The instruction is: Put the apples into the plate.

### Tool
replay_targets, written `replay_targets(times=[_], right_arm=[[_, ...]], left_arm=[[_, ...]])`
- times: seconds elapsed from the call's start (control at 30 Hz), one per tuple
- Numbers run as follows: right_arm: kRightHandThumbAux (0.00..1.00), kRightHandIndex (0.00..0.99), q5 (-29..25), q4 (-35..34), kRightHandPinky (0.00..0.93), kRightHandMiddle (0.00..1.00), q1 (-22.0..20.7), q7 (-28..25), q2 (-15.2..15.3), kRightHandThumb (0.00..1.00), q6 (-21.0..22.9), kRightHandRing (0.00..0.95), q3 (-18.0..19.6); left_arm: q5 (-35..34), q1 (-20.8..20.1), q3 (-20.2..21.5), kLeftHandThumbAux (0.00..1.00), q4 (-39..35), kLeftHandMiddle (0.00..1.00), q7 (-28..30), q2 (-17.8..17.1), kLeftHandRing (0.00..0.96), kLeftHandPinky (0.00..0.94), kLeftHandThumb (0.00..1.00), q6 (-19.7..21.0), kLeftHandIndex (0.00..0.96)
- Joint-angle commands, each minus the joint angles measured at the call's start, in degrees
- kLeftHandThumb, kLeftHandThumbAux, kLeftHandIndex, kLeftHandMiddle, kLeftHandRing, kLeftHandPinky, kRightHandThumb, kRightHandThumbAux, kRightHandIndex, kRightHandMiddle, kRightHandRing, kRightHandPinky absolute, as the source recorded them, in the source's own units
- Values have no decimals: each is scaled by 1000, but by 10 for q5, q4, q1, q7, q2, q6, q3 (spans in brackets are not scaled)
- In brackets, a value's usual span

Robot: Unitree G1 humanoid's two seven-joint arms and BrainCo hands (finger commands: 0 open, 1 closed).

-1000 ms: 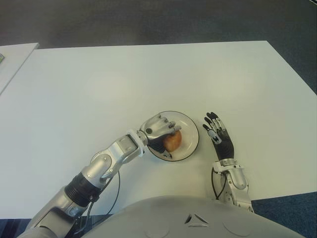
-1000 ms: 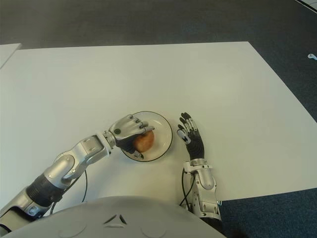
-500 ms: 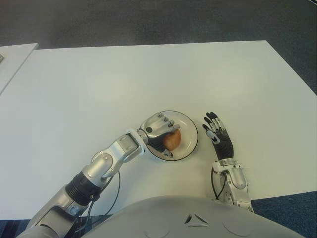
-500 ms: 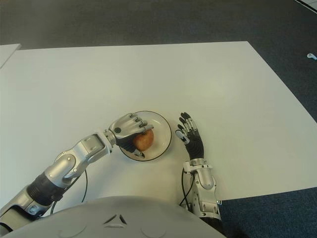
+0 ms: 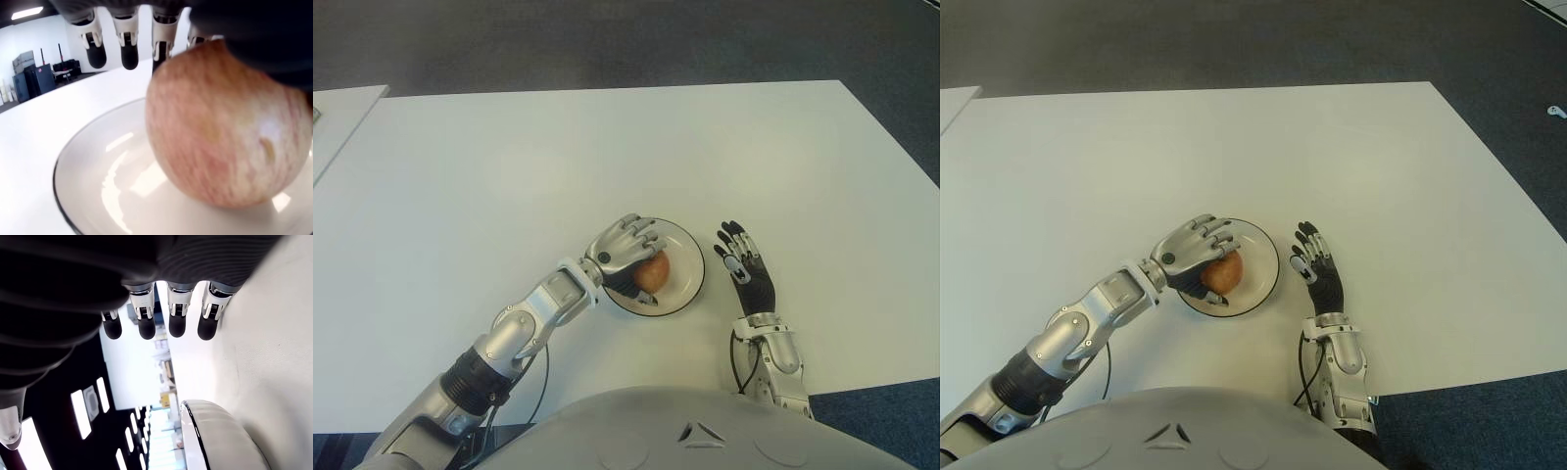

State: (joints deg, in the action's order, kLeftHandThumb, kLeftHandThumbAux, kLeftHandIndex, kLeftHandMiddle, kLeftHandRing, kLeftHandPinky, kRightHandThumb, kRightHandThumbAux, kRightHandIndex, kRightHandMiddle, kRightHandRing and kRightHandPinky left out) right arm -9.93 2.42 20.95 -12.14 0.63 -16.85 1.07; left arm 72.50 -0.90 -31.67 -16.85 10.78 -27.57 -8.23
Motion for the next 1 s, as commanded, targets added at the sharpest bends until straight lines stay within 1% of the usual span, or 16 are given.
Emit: replay_targets(times=[0.03, 0.2, 0.63, 1.0], right_arm=[[504, 8, -8, 21, 0, 0, 9, -4, -3, 132, 19, 0, -1], [501, 10, -11, 20, 0, 0, 8, -8, -2, 139, 21, 0, -2], [499, 12, -12, 23, 0, 0, 7, -12, 0, 142, 22, 0, -1], [498, 7, -22, 23, 0, 0, 8, -18, -5, 143, 22, 0, 0]], left_arm=[[9, 8, 8, 272, 11, 0, -31, 4, 0, 0, 94, 9, 0], [8, 10, 11, 258, 16, 0, -48, 8, 0, 0, 97, 16, 0], [6, 11, 15, 217, 21, 0, -58, 12, 0, 0, 99, 22, 0], [3, 8, 20, 189, 32, 0, -93, 18, 0, 0, 115, 25, 0]])
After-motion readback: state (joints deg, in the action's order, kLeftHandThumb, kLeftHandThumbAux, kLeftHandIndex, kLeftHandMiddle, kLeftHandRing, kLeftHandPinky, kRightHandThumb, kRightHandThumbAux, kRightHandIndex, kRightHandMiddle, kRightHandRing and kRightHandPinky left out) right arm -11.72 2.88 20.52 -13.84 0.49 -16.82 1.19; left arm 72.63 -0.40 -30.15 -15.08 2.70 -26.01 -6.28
